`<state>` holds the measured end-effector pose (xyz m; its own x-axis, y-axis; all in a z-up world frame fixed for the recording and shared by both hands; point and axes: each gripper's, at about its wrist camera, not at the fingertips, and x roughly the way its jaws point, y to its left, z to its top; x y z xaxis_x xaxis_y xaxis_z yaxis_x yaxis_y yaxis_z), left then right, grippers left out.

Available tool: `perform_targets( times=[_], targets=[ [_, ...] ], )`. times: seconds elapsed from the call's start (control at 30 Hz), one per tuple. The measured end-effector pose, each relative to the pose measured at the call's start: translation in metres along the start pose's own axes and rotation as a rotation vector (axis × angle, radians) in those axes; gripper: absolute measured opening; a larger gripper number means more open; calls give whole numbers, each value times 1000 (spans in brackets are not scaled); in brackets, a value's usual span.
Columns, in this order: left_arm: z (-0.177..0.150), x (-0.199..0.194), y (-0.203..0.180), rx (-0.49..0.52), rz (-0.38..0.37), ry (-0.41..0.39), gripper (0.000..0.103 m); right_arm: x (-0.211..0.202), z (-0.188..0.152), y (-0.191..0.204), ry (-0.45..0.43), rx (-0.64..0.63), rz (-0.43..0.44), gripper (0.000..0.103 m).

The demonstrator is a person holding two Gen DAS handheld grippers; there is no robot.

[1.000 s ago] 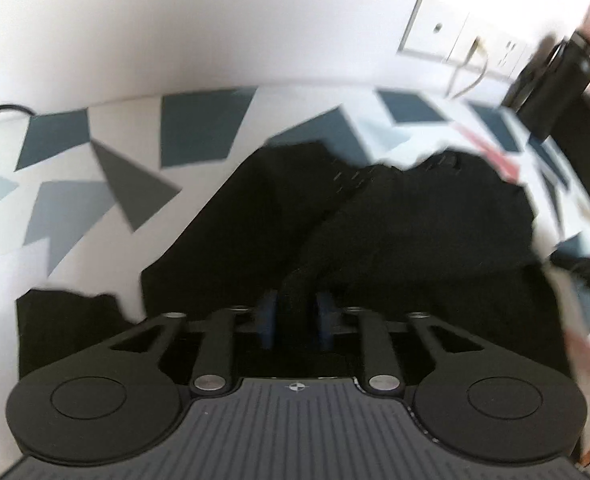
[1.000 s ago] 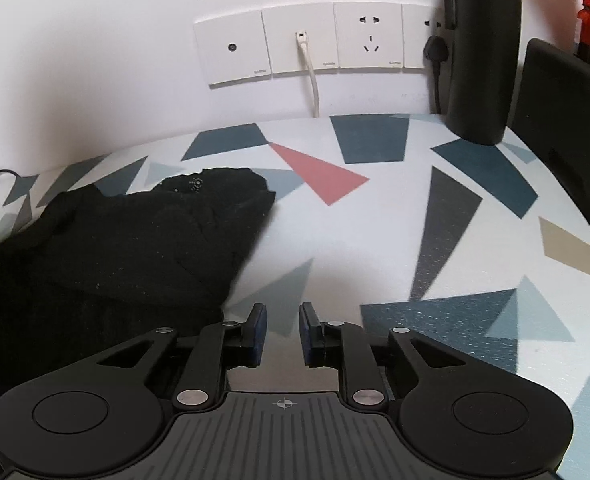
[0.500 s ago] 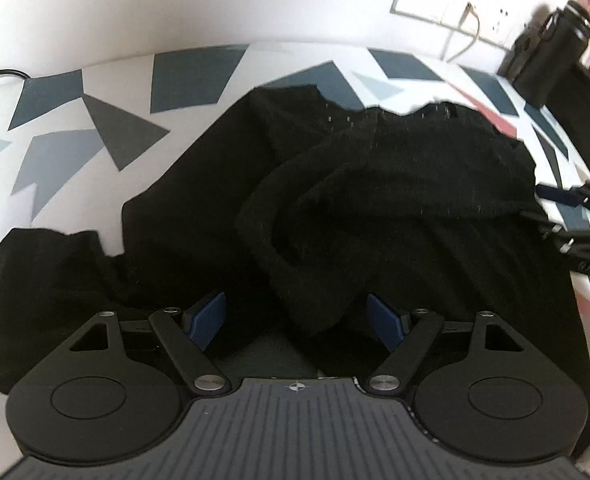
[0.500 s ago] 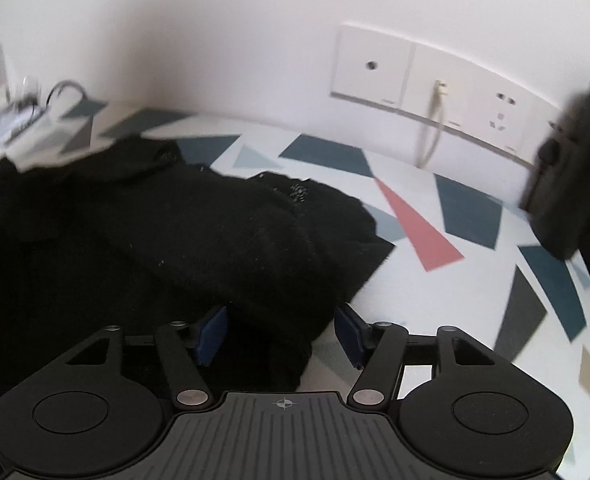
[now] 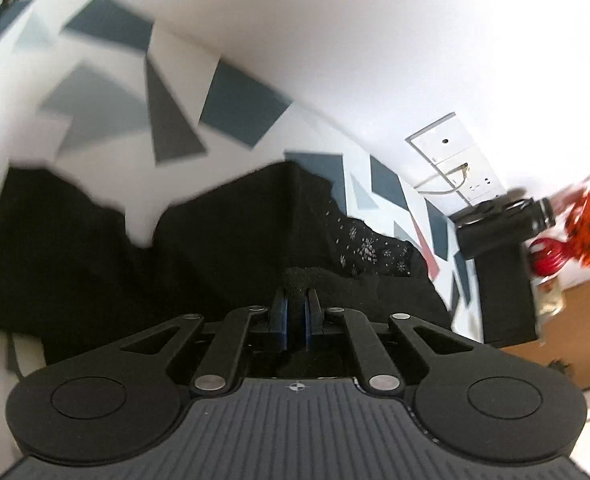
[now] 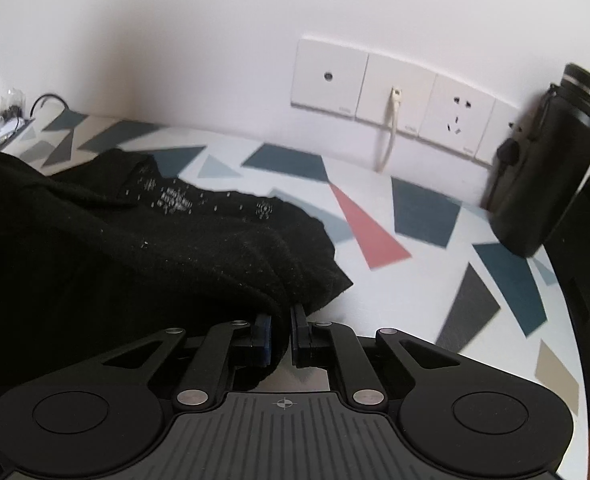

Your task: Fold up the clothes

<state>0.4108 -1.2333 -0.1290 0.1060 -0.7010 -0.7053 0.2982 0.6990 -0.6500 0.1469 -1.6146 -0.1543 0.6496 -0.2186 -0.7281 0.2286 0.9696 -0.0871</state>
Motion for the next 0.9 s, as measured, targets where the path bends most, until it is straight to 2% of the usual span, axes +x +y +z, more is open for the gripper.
perform_targets(
  times=[0.07,0.13,0.2,0.3,0.43,0.57,0.63,0.77,0.83,0.87,0.9],
  targets=[
    [-4,14,9,-24,28,39,10,6,-5,1,26,-7,-6,8],
    [-6,26,11,13,106,40,21,13,-10,3,49,-16,-8,9],
    [-8,31,4,117,195,31,43,16,-12,7,57,-30,-16,10],
    [-18,25,-16,341,272,5,55,15,-13,9,56,-35,-23,10],
    [-37,15,-41,623,301,-10,55,17,-13,8,59,-19,-19,10],
    [-63,16,-62,851,305,50,55,19,-12,8,63,-20,-17,11],
    [-76,28,-67,902,301,96,55,19,-11,8,64,-17,-15,11],
    [-94,52,-71,920,308,135,55,19,-12,7,62,-8,-16,12],
    [-100,63,-73,960,337,153,54,19,-12,7,60,-6,-18,12],
    [-102,69,-73,987,361,160,49,19,-12,8,59,-5,-18,12],
    [-103,70,-73,999,361,154,38,19,-12,7,59,-3,-18,12]
  ],
)
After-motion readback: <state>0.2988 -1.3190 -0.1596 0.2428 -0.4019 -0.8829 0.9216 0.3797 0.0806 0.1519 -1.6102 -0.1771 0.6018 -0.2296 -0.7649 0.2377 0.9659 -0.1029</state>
